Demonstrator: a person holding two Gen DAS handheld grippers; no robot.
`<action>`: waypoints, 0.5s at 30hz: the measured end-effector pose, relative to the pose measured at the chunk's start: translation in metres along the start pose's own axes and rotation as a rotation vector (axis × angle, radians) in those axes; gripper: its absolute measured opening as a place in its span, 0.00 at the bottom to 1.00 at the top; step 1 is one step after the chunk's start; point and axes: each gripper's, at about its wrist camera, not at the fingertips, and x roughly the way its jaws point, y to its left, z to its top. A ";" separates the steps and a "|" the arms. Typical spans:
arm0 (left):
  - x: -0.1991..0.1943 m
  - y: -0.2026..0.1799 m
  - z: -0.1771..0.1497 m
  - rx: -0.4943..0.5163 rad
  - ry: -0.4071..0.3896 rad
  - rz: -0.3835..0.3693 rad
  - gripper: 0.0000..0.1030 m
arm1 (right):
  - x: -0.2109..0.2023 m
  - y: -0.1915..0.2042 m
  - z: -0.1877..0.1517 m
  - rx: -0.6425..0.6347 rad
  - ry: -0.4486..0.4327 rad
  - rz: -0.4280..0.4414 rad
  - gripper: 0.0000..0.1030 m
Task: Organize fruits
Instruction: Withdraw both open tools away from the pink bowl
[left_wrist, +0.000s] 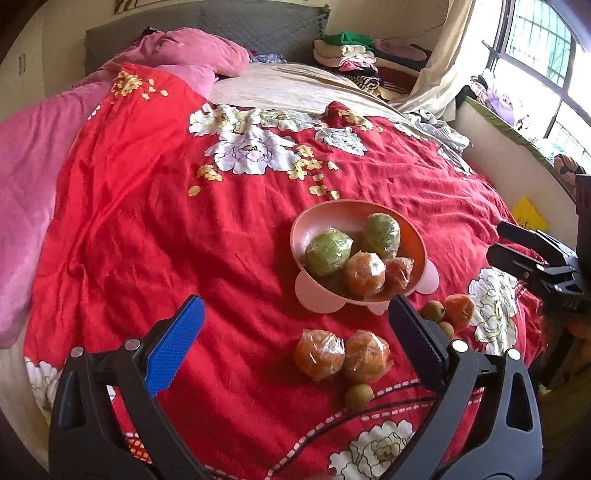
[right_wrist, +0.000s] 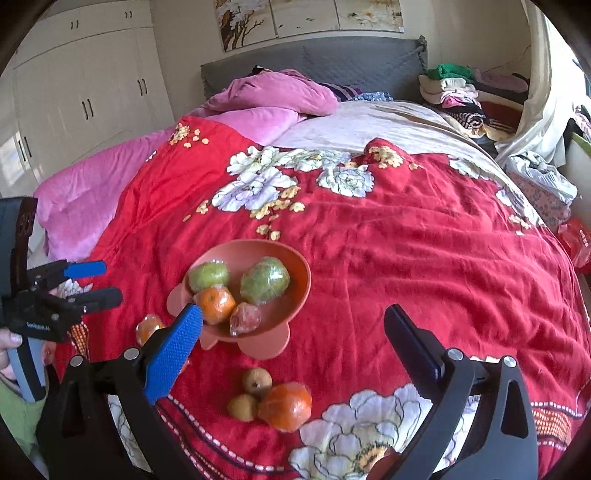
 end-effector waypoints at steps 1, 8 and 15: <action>0.000 -0.001 -0.001 0.003 0.002 -0.001 0.91 | 0.000 0.000 -0.002 0.002 0.004 0.000 0.96; -0.002 -0.010 -0.011 0.029 0.014 -0.003 0.91 | -0.002 -0.002 -0.019 0.013 0.031 -0.013 0.96; 0.000 -0.015 -0.026 0.054 0.039 0.005 0.91 | -0.007 0.002 -0.038 0.005 0.050 -0.018 0.96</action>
